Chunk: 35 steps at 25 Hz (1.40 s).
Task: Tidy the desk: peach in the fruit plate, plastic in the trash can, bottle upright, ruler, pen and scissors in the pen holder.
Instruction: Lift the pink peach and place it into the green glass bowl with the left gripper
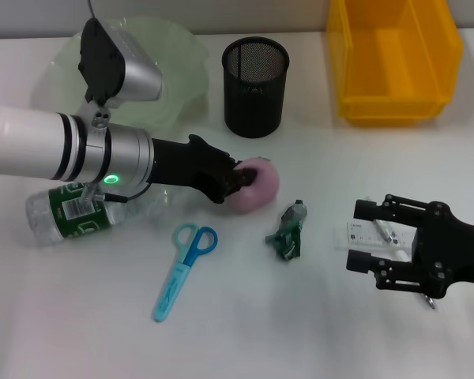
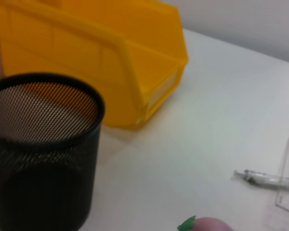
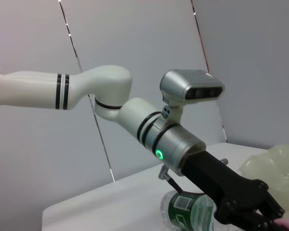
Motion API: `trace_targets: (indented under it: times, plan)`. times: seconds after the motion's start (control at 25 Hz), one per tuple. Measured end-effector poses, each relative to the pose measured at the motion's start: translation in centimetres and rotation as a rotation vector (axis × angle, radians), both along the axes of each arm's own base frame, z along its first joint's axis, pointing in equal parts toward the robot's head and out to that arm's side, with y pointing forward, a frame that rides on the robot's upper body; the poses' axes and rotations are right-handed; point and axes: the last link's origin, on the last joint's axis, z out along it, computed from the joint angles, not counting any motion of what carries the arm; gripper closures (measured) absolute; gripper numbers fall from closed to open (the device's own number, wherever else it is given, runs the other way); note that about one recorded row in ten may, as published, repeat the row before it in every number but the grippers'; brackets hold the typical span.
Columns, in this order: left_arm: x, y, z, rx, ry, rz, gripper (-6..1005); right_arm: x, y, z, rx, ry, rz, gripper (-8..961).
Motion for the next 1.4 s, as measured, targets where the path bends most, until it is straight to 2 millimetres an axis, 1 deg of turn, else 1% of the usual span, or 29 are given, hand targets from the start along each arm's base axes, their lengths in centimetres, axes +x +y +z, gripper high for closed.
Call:
trace_targets:
  times: [0.2,0.24,0.28,0.4,0.44,0.48,0.52,0.6,0.64,0.76,0.8,0.88,1.04,1.16,1.24,1.4]
  plan:
    - [0.7,-0.5,1.2,-0.007,-0.042,-0.02,930,0.0,0.1,-0.1,0.003,-0.004,-0.004,187]
    - [0.9,-0.6,1.9,0.011,-0.054,-0.022,931,0.0,0.1,-0.1,0.003,0.001,-0.007,187]
    - [0.9,-0.6,1.9,0.011,-0.054,-0.022,933,0.0,0.1,-0.1,0.003,0.001,-0.007,187]
    - [1.1,-0.7,3.1,0.05,-0.066,-0.022,937,0.0,0.0,-0.2,-0.001,0.007,-0.011,187]
    - [1.1,-0.7,4.3,0.09,-0.08,-0.018,939,0.0,0.1,-0.2,-0.001,0.007,-0.01,187]
    - [1.1,-0.6,4.8,0.108,-0.087,-0.016,940,0.0,0.1,-0.2,0.0,0.008,-0.009,187]
    - [1.1,-0.6,4.8,0.108,-0.087,-0.016,942,0.0,0.1,-0.2,0.0,0.008,-0.009,187]
    - [1.2,-0.2,6.0,0.16,-0.1,-0.015,943,-0.1,0.1,-0.2,0.0,0.008,-0.007,187]
    - [1.2,0.3,6.9,0.211,-0.107,-0.012,943,-0.2,0.2,-0.3,-0.001,0.01,-0.005,187]
    - [0.9,1.3,7.8,0.28,-0.108,0.009,942,-0.3,0.2,-0.5,-0.01,0.02,-0.009,187]
    - [0.9,1.3,7.8,0.28,-0.108,0.009,942,-0.3,0.2,-0.5,-0.01,0.02,-0.009,187]
    - [0.6,2.1,8.3,0.335,-0.102,0.029,942,-0.3,0.1,-0.6,-0.014,0.025,-0.012,187]
    - [-0.4,4.0,9.5,0.496,-0.075,0.082,941,-0.3,0.1,-0.7,-0.015,0.031,-0.016,187]
    - [-0.7,4.6,9.8,0.547,-0.064,0.102,940,-0.3,0.1,-0.7,-0.011,0.036,-0.017,187]
    - [-1.4,5.1,9.6,0.587,-0.047,0.132,940,-0.3,0.1,-0.7,-0.01,0.041,-0.02,187]
    - [-2.1,5.6,9.1,0.599,-0.031,0.17,937,-0.3,0.0,-0.8,-0.013,0.046,-0.024,187]
